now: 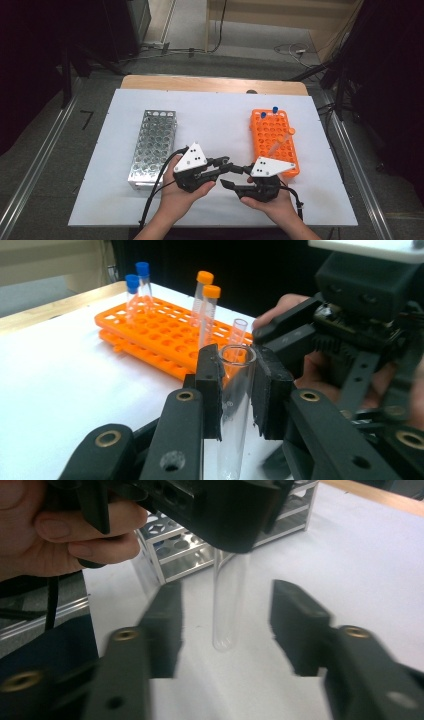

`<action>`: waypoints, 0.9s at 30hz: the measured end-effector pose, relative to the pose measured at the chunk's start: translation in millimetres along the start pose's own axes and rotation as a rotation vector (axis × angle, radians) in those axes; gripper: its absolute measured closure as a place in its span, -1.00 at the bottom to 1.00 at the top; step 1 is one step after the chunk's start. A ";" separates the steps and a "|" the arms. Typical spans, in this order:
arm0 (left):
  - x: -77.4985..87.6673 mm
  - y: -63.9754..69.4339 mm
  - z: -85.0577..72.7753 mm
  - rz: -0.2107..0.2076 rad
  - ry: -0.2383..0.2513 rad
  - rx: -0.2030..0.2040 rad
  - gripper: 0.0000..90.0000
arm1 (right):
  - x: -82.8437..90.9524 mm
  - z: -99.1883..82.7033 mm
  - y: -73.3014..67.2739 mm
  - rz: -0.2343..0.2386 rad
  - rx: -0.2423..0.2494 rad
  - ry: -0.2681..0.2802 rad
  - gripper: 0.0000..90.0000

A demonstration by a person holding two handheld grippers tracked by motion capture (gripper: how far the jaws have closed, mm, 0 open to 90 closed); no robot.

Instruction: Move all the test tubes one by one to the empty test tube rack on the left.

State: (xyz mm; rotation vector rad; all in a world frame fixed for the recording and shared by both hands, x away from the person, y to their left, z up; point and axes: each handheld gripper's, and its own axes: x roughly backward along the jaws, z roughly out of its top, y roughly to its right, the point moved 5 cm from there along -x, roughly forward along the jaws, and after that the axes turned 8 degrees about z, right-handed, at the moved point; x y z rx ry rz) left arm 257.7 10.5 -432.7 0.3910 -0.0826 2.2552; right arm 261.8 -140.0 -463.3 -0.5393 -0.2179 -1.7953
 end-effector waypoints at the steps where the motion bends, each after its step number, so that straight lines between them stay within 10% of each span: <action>1: 0.9 -1.7 0.1 0.008 -0.001 0.001 0.69 | 2.6 0.6 0.8 -0.004 -0.004 0.008 -0.20; 15: 13.3 -26.2 3.4 0.055 0.007 0.045 0.69 | 46.1 -2.9 20.3 -0.058 -0.028 0.069 -1.00; 27: 31.5 -63.2 13.5 0.143 0.038 0.078 0.69 | 88.0 -16.1 38.5 -0.147 -0.051 0.102 -1.00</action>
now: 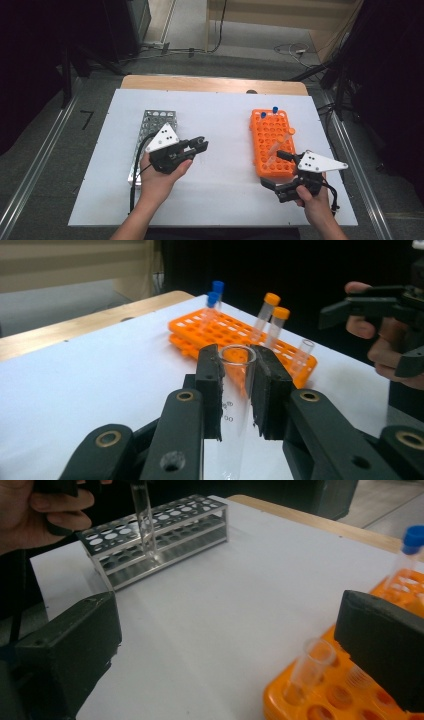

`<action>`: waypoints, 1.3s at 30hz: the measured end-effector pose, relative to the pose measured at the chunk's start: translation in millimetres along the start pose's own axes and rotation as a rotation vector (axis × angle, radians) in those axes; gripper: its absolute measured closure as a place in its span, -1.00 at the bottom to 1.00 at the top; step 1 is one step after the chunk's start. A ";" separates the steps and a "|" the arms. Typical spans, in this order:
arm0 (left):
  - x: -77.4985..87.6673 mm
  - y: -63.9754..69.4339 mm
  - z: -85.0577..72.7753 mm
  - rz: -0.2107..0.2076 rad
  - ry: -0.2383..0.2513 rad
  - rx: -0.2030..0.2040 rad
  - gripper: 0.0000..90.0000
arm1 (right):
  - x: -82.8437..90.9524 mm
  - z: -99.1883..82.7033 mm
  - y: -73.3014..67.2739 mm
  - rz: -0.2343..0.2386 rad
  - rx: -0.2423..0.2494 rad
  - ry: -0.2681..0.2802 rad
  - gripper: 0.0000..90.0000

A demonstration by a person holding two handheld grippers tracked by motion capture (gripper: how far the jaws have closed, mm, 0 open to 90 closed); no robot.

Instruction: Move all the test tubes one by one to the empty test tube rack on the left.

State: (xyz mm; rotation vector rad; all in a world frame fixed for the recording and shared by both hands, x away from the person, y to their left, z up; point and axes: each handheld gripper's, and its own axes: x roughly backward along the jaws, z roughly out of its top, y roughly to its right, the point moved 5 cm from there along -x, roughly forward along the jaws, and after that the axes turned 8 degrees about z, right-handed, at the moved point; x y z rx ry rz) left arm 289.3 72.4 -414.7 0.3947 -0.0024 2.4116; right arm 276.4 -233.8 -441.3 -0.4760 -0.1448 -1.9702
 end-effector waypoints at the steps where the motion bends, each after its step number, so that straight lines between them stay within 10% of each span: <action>1: 1.4 -3.8 0.9 0.010 0.000 -0.005 0.69 | 2.9 -1.7 1.9 -0.008 -0.006 0.001 -1.00; 14: 5.6 -49.3 14.4 0.086 0.035 0.051 0.69 | 37.2 -15.2 29.6 -0.084 -0.075 0.060 -1.00; 39: -12.5 -129.7 38.9 0.330 0.076 0.052 0.69 | 48.9 -25.7 52.4 -0.140 -0.118 0.066 -1.00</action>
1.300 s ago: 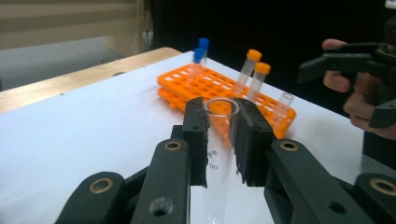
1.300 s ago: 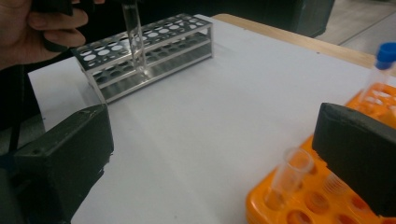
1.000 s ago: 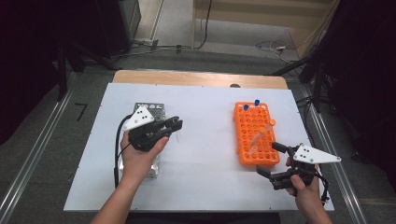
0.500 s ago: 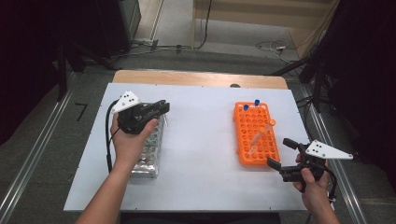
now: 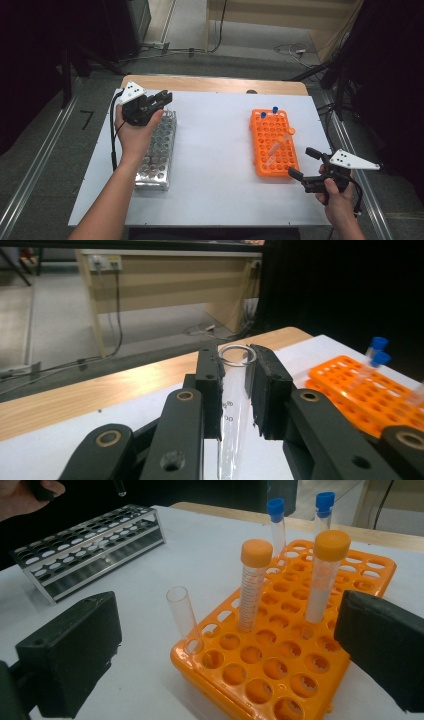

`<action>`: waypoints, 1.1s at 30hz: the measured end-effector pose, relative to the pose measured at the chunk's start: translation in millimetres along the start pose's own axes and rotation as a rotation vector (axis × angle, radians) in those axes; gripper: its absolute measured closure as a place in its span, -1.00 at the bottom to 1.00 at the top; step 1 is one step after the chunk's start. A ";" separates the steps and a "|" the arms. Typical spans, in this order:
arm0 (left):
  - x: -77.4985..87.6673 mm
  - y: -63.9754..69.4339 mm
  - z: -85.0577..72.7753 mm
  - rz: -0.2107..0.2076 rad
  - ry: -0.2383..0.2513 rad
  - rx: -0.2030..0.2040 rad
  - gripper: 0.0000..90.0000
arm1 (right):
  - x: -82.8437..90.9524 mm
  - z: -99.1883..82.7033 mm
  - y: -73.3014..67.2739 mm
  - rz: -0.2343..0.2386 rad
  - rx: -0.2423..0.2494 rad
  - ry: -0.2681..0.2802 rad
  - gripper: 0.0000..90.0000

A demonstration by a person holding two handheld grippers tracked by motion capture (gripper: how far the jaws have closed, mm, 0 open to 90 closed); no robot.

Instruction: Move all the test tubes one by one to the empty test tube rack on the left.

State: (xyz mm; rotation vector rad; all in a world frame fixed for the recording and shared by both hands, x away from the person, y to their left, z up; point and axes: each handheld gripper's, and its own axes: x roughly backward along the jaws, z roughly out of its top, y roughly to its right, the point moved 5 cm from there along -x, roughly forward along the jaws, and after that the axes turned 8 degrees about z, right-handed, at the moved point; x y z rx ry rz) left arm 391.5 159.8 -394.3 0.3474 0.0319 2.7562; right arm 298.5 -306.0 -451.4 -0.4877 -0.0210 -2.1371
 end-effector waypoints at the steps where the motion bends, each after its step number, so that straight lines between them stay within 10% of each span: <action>1: -2.9 -2.0 -1.2 0.011 0.001 0.004 0.69 | 0.2 -0.1 0.3 -0.001 -0.002 0.002 -1.00; 12: -29.4 -19.4 -15.5 0.092 -0.030 0.025 0.69 | -0.2 -1.6 2.8 -0.002 -0.009 -0.001 -1.00; 33: -50.1 -18.3 -42.0 0.120 -0.155 0.006 0.69 | -1.2 -4.1 5.8 -0.003 -0.017 -0.005 -1.00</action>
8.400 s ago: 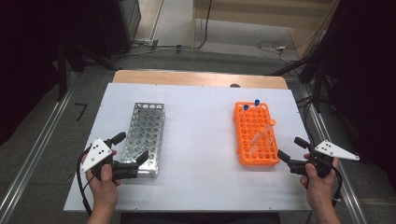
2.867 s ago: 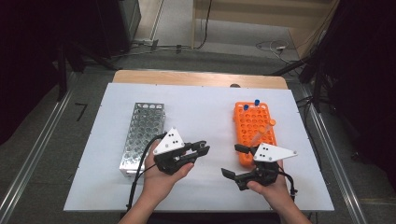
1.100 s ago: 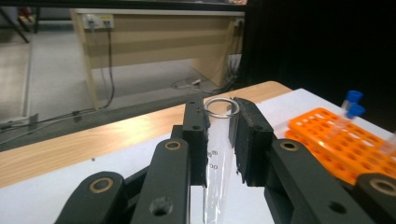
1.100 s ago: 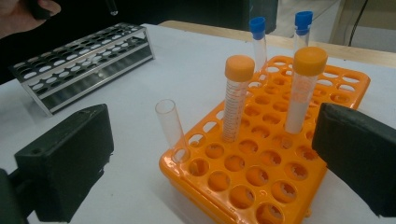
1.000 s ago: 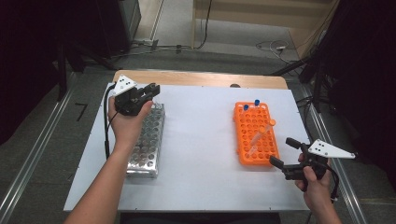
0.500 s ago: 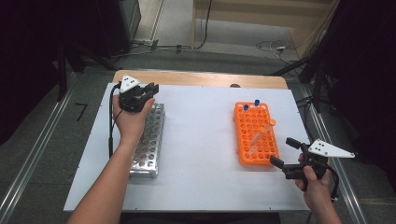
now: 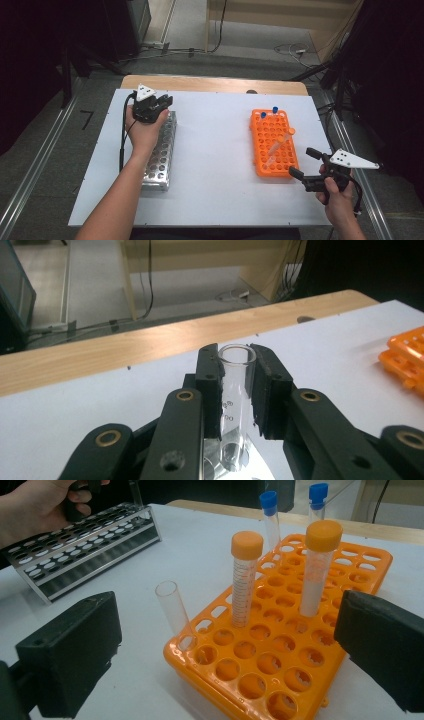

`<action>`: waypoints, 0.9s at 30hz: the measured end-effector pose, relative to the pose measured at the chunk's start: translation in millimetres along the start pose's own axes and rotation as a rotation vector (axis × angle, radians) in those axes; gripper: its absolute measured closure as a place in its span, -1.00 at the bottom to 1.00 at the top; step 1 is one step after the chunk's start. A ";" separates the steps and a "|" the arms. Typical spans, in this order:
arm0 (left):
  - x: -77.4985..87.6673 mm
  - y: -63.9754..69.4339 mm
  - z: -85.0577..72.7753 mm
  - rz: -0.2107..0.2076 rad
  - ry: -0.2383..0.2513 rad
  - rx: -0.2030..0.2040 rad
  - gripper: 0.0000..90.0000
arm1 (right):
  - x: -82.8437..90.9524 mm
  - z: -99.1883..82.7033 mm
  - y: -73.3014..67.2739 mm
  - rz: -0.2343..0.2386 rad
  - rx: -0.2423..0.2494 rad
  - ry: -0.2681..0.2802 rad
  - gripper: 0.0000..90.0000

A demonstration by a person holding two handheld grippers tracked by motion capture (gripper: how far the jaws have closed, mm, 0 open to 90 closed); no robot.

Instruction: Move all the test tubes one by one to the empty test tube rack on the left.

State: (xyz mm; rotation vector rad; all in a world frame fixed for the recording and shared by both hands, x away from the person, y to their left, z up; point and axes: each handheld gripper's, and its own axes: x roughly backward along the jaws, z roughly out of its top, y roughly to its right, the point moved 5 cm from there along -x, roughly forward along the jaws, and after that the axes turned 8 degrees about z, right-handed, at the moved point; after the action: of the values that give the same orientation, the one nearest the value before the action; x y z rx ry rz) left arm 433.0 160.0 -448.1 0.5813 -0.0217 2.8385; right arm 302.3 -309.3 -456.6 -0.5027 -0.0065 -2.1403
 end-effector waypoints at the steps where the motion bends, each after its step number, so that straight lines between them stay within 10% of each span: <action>1: -1.2 0.3 -1.4 0.002 -0.014 -0.002 0.68 | -0.5 -0.2 0.0 0.002 -0.001 0.001 -1.00; 20: -2.0 2.1 -11.0 0.008 -0.141 -0.048 0.67 | -5.0 -2.1 -0.1 0.006 -0.008 -0.009 -1.00; 27: -1.5 0.4 -11.1 0.002 -0.158 -0.009 0.52 | -7.2 -3.4 -1.0 0.011 -0.007 -0.019 -1.00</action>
State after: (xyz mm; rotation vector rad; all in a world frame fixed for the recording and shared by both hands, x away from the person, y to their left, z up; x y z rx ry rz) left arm 430.0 160.0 -458.9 0.8025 -0.0625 2.7859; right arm 303.9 -303.6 -462.1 -0.5259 -0.0063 -2.1256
